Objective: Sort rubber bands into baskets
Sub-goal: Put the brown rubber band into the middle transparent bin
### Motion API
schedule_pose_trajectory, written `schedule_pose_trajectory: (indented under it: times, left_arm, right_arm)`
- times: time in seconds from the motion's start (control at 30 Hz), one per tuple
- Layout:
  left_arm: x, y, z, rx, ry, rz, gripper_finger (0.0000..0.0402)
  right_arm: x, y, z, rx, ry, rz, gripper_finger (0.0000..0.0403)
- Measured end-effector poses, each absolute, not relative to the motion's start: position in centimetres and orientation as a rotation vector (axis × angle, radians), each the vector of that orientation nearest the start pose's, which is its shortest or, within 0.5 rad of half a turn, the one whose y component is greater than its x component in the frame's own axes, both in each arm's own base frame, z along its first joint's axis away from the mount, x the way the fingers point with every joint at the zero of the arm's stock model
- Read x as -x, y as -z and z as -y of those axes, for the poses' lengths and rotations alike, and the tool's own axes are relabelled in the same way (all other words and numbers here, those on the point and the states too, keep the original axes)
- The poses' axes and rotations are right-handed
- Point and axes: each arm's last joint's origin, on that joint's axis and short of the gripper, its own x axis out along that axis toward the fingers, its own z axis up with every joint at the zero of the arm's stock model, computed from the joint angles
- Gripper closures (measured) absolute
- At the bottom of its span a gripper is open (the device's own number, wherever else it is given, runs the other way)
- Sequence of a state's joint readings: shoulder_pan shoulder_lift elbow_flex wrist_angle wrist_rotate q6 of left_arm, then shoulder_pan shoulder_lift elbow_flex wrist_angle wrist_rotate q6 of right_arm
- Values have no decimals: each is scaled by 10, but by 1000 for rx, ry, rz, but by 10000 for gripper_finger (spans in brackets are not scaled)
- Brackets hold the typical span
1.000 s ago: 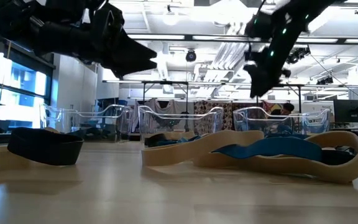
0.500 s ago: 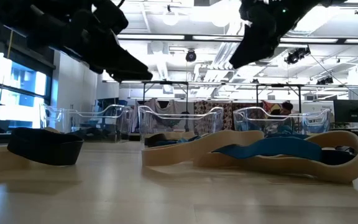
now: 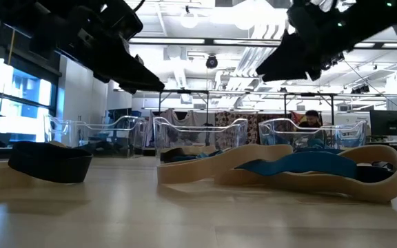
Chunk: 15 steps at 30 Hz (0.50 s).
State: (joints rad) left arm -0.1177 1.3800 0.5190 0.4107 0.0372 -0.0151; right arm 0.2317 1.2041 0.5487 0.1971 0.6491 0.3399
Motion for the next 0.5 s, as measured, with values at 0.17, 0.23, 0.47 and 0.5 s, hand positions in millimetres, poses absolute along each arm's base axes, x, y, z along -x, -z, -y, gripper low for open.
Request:
schedule_pose_trajectory:
  times: [0.17,0.23,0.47,0.5]
  left_arm:
    - [-278,-172,36,-23,221,-480,325]
    - [-288,-169,37,-55,234,-519,337]
    - [-320,-160,42,-179,319,-625,369]
    - [-324,-158,42,-202,328,-640,370]
  right_arm:
    - [-233,-208,-46,-124,478,-304,206]
    - [-232,-208,-49,-122,472,-298,206]
    - [-230,-209,-57,-114,459,-289,206]
    - [-230,-209,-57,-114,455,-287,206]
